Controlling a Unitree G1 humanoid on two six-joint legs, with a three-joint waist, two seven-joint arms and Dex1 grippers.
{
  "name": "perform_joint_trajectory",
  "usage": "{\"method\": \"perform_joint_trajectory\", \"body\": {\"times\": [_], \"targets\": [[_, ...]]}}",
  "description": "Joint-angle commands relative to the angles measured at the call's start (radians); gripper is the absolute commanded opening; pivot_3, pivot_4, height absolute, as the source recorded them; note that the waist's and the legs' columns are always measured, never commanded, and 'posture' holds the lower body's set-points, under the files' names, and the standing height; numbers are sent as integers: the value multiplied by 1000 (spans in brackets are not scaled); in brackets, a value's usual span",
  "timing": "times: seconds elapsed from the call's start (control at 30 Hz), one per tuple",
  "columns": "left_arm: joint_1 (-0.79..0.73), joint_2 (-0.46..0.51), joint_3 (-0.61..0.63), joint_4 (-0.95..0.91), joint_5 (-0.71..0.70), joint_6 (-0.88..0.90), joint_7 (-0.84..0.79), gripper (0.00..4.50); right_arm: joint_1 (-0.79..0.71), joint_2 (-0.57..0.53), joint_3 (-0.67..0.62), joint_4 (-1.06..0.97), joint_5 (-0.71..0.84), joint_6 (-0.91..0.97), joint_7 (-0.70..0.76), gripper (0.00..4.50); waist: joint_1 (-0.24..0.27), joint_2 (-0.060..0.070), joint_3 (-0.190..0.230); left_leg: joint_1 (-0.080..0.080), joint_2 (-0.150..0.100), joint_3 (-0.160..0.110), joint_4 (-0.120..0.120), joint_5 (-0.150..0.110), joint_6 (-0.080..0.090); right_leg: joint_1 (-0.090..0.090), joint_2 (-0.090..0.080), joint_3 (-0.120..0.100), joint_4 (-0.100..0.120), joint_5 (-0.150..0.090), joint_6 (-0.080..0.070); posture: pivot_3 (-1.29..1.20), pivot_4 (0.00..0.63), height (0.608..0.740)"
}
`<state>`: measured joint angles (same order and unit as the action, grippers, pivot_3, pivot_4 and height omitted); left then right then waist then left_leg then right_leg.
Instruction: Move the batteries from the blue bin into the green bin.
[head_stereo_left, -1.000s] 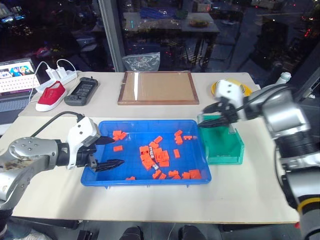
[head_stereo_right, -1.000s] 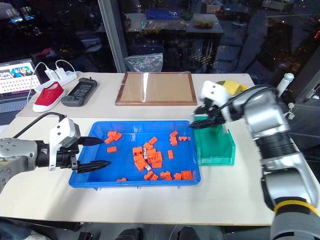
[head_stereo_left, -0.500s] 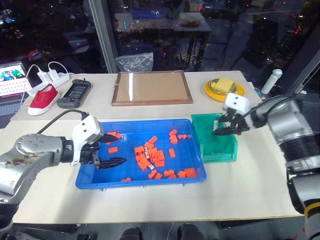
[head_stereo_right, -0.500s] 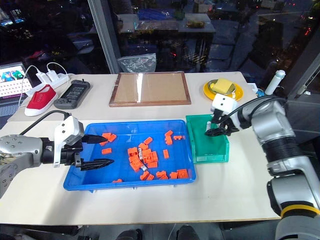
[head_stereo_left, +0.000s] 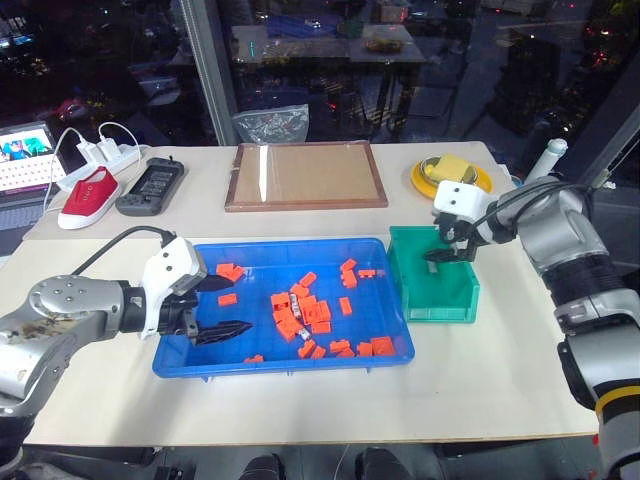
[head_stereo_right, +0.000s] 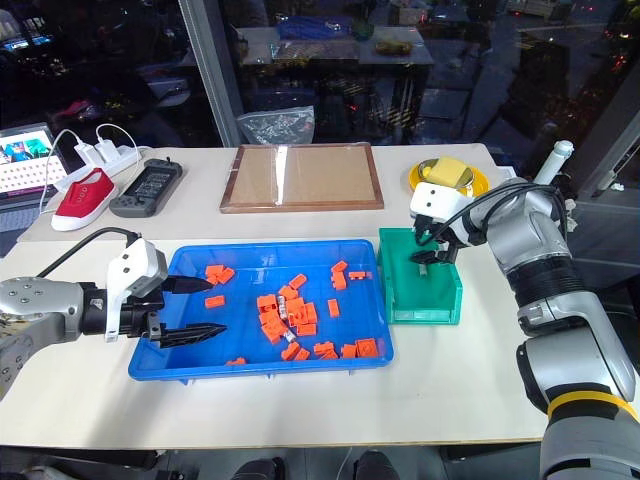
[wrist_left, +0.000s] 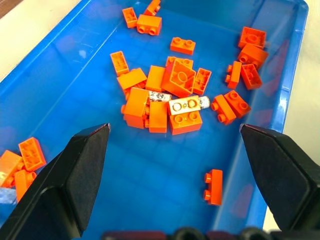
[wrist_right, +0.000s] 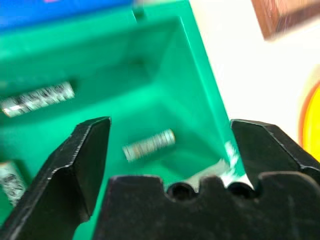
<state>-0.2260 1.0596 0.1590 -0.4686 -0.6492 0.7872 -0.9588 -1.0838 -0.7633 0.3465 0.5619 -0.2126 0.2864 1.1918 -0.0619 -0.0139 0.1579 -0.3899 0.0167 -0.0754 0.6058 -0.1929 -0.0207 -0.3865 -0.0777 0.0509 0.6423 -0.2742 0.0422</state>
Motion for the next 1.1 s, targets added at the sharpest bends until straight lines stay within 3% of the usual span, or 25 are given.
{"method": "perform_joint_trajectory", "body": {"times": [0.03, 0.23, 0.4, 0.73, 1.1], "targets": [[-4, 11, 35, -20, -4, -4, -3, 4500, -37, -8, -79, -113, 69, 62, 42, 4477, 1, 0, 0, 0, 0, 0, 0, 0, 0, 0, 0, 0, 0, 0, 0, 0, 150, 740], [6, 22, 57, 12, 15, -20, -13, 4500, 12, 4, -153, -374, 285, 245, 198, 4477, 0, 0, 0, 0, 0, 0, 0, 0, 0, 0, 0, 0, 0, 0, 0, 0, 150, 740], [28, 33, 78, 40, 39, -39, -28, 4500, 96, 44, -110, -596, 396, 356, 231, 4477, 1, 0, 0, 0, 0, 0, 0, 0, 0, 0, 0, 0, 1, 0, 0, 0, 150, 740], [55, 29, 97, 33, 49, -38, -40, 4500, 136, 230, 81, -642, 320, 368, 68, 4477, 1, 0, 0, 0, 0, 0, 0, 0, 0, -1, 0, 0, 2, 0, 0, 0, 150, 740], [75, 26, 100, 4, 46, -30, -35, 4500, 167, 318, 215, -566, 235, 317, -17, 4477, 6, 0, 0, 1, 0, 0, 0, 0, 0, -1, 0, 0, 3, 0, 0, 0, 150, 740]]}}
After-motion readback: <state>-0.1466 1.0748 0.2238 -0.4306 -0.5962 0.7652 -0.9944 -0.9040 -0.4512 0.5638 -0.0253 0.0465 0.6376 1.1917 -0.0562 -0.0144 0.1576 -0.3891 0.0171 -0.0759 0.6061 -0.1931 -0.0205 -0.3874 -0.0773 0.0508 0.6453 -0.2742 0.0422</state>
